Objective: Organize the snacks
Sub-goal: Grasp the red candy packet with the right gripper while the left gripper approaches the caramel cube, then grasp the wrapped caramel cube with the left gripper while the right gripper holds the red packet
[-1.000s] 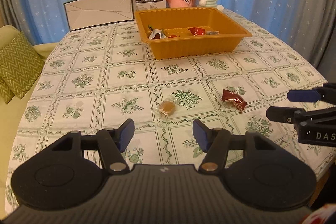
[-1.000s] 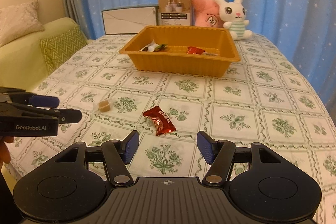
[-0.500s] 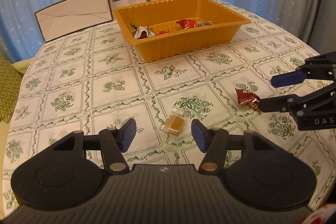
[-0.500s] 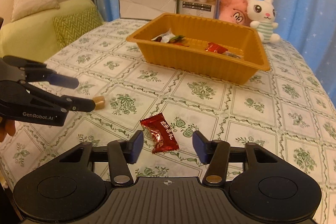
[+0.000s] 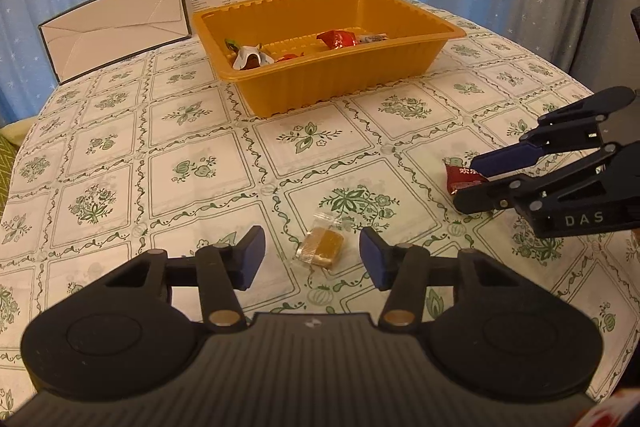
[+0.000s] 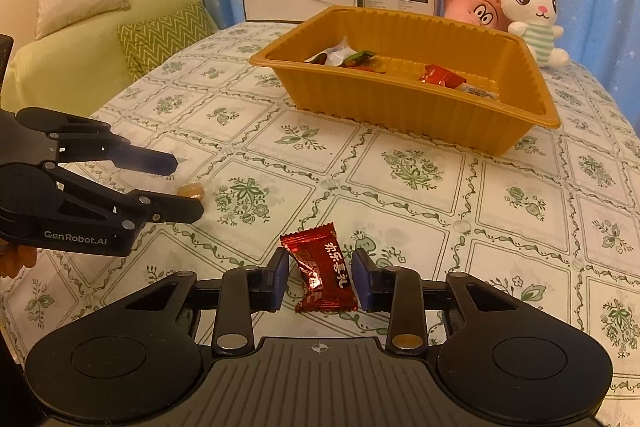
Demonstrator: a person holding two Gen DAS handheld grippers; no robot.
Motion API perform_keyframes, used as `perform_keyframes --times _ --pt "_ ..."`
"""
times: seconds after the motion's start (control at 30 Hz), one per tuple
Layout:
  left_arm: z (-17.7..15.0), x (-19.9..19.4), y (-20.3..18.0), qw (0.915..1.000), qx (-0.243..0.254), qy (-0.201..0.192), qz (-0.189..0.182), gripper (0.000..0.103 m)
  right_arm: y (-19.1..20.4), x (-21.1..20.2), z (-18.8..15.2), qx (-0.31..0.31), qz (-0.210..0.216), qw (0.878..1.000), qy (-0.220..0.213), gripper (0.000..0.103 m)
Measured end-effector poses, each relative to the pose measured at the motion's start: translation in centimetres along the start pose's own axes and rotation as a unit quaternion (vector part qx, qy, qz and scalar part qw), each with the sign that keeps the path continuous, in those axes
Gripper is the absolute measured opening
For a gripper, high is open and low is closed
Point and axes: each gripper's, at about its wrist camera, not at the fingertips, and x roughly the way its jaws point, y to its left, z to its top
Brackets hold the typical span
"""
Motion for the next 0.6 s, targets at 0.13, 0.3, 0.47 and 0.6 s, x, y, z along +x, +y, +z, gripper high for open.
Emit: perform_keyframes --times 0.13,0.3,0.47,0.6 --pt "0.17 0.39 -0.09 0.9999 0.013 0.005 -0.002 0.044 0.02 0.10 0.02 0.002 -0.004 1.000 0.003 0.030" --pt "0.28 0.53 -0.14 0.9998 0.018 0.007 -0.006 0.039 0.08 0.13 0.04 0.003 -0.007 1.000 0.003 0.027" --pt "0.24 0.64 -0.23 0.9996 0.022 0.014 -0.007 0.036 0.07 0.10 0.02 0.004 -0.008 1.000 0.004 0.026" --pt "0.17 0.74 -0.23 0.9996 0.024 0.016 -0.008 0.036 0.04 0.08 0.02 0.004 -0.008 1.000 0.004 0.026"
